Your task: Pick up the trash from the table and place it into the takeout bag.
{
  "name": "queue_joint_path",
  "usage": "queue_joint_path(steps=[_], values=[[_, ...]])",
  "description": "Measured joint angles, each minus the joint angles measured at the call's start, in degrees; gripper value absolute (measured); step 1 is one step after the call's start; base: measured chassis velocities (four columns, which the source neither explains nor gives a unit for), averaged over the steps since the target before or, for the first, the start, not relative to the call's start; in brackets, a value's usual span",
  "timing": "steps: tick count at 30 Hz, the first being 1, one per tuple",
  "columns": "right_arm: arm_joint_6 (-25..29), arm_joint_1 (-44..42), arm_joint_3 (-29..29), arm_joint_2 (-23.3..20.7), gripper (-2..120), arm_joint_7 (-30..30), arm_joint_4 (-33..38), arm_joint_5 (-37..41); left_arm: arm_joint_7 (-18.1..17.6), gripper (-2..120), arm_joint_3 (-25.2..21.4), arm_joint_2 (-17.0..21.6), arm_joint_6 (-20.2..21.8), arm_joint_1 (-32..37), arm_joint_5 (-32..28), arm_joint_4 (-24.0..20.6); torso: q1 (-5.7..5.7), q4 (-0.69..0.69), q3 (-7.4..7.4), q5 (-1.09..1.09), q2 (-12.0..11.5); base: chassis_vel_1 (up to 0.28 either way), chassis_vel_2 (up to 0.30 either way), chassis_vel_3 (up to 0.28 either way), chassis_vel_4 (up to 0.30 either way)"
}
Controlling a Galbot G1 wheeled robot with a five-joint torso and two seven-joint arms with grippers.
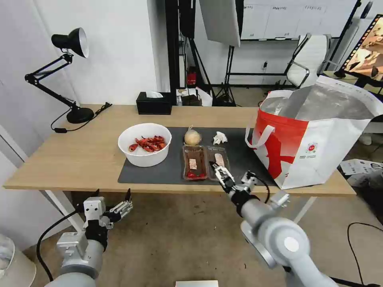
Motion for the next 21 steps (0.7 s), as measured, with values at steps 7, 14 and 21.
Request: queue_joint_path(steps=[7, 14, 21], values=[[0.43, 4.36, -1.56, 3.59, 100, 3.36, -5.18, -0.28, -0.25, 100, -0.52, -0.12, -0.42, 0.36, 0.65, 0.37, 0.0, 0.0, 0.0, 0.0, 0.0, 0.0, 0.0, 0.0, 0.0], [0.39, 5.62, -2.02, 5.98, 100, 5.66, -7.51, -0.73, -0.27, 100, -0.57, -0.16, -0.76, 0.74, 0.88, 0.44, 0.0, 0.0, -0.01, 0.01, 0.0, 0.0, 0.0, 0.0, 0.0], [0.29, 5.94, -1.93, 6.93, 100, 5.75, -8.53, -0.95, -0.27, 100, -0.64, 0.07, -0.77, 0.83, 0.87, 0.45, -0.01, -0.01, -0.01, 0.0, 0.01, 0.0, 0.0, 0.0, 0.0]])
